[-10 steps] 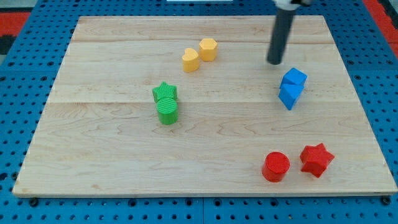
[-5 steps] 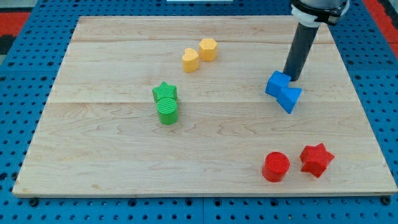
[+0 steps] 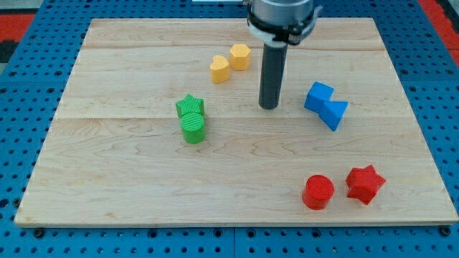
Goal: Place the cube above the triangle
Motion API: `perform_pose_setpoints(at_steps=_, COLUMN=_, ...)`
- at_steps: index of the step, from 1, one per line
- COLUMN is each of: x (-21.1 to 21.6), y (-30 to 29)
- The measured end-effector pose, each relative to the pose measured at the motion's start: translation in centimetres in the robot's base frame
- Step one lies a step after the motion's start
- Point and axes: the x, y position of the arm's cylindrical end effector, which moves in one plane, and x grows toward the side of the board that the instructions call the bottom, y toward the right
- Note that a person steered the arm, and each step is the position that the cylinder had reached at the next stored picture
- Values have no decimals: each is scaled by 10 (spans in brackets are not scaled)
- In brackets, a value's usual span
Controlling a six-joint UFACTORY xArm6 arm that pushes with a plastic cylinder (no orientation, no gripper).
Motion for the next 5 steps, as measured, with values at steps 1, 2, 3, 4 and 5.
perform_pose_setpoints(at_steps=1, x=4, y=20)
perform_pose_setpoints(at_steps=2, x=-2, y=34)
perform_pose_setpoints(at_steps=3, x=-11, y=41)
perform_pose_setpoints(at_steps=4, x=-22, y=53)
perform_pose_setpoints(at_steps=5, x=-23, y=62)
